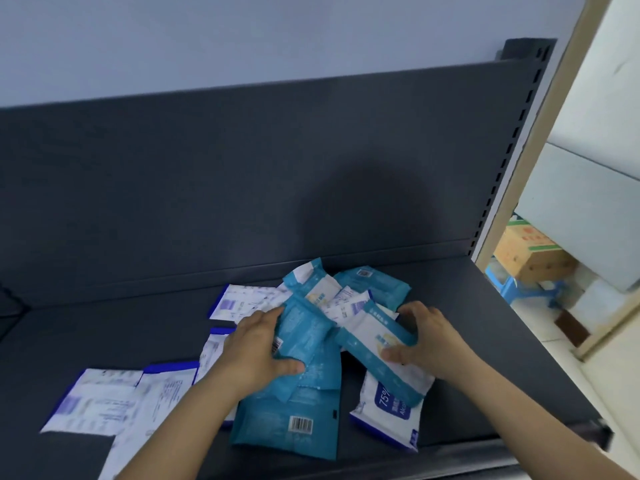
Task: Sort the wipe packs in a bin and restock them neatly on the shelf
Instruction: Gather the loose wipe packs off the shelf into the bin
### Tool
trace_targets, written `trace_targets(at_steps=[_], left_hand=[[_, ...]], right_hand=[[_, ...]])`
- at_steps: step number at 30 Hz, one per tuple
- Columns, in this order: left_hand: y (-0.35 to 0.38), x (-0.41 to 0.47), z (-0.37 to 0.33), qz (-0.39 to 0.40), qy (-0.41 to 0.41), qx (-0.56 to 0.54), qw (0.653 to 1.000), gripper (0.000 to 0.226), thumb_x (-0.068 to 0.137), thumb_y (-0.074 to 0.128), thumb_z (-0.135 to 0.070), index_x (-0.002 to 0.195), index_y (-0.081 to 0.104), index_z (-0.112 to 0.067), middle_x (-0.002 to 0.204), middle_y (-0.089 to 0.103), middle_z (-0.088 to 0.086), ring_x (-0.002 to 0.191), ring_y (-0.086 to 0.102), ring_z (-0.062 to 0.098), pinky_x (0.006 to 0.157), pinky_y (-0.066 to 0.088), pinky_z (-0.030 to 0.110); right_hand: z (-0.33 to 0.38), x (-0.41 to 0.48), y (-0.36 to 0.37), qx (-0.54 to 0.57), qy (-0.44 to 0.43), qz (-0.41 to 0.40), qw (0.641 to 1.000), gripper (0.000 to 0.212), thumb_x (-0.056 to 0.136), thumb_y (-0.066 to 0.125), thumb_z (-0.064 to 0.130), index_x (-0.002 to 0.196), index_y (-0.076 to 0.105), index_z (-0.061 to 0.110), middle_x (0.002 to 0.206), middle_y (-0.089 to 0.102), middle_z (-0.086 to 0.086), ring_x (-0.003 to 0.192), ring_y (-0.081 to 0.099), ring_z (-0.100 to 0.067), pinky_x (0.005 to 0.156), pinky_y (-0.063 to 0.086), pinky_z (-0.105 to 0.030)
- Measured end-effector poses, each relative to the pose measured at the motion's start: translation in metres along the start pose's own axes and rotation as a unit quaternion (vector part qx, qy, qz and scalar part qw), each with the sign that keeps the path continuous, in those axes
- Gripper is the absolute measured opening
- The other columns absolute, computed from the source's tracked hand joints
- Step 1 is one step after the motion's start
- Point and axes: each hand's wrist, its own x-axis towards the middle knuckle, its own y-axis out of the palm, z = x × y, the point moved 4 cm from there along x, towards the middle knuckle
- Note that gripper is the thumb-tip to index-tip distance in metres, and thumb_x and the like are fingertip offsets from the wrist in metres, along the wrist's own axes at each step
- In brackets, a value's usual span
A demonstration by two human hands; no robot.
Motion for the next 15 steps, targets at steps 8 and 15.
trace_targets(at_steps=[8, 15], left_hand=[[-0.006, 0.002, 0.011, -0.008, 0.011, -0.079, 0.997, 0.086, 0.063, 0.086, -0.036, 0.135, 0.039, -0.029, 0.116, 0.049, -0.006, 0.11, 0.047, 0.013, 0.096, 0.043, 0.03], [-0.025, -0.01, 0.039, 0.025, -0.022, -0.206, 0.978, 0.053, 0.07, 0.084, -0.02, 0.106, 0.046, -0.025, 0.094, 0.065, -0.008, 0.081, 0.065, 0.006, 0.067, 0.056, 0.025]], right_hand=[[0.006, -0.008, -0.007, 0.02, -0.004, 0.055, 0.998, 0.033, 0.074, 0.078, 0.025, 0.102, 0.064, 0.015, 0.102, 0.066, 0.0, 0.092, 0.063, -0.014, 0.073, 0.048, -0.022], [0.046, -0.001, -0.023, 0.363, -0.032, 0.022, 0.931, 0.01, 0.084, 0.066, 0.006, 0.094, 0.064, 0.007, 0.09, 0.074, -0.009, 0.083, 0.071, -0.026, 0.075, 0.058, -0.04]])
